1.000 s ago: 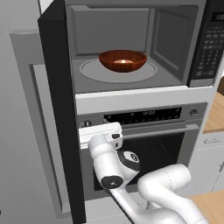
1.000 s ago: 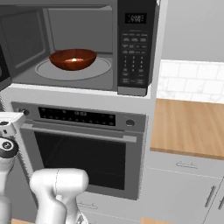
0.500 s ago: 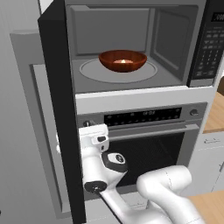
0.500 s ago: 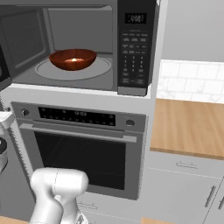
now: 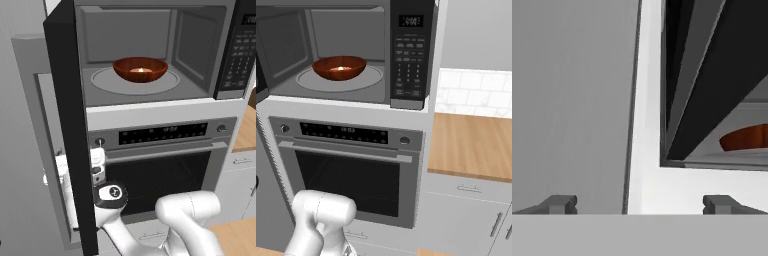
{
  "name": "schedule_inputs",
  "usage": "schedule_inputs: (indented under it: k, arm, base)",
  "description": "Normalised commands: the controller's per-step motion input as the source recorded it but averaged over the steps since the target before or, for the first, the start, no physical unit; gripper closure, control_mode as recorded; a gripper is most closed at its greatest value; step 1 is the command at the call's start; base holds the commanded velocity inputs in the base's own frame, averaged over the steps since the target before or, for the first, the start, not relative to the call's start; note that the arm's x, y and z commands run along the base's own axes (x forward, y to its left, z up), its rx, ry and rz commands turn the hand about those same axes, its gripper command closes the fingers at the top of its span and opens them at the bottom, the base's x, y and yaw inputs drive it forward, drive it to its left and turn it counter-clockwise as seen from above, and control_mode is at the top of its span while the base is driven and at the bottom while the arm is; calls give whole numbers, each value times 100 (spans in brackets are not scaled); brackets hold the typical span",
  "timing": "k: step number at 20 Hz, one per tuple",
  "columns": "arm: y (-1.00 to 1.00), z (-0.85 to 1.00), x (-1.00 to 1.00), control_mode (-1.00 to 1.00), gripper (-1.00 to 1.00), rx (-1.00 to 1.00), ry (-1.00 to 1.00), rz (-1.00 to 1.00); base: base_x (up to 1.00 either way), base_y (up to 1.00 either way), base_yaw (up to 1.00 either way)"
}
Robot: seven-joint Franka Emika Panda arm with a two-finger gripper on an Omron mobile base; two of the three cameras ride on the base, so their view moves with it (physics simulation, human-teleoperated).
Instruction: Open the microwave, place the bowl with waffle inside the microwave, then close the microwave door and turn it on.
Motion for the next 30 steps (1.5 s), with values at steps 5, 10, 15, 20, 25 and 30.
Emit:
schedule_inputs:
  k: [5,10,15,20,25,30]
  arm:
    - [32,7,-20,-100,-100,0,-22,-1]
    - [15,20,-8,-100,-100,0,-29,-3]
    - [1,9,-2,-100,-100,0,-29,-3]
    - [0,0,-1,-100,-100,0,-27,-1]
    - [0,0,0,-100,-100,0,-23,-1]
    - [0,3,-5,-100,-100,4,-16,-1]
  base:
    - [0,0,0]
    - [0,0,0]
    - [0,0,0]
    - [0,0,0]
    - [0,0,0]
    - [0,0,0]
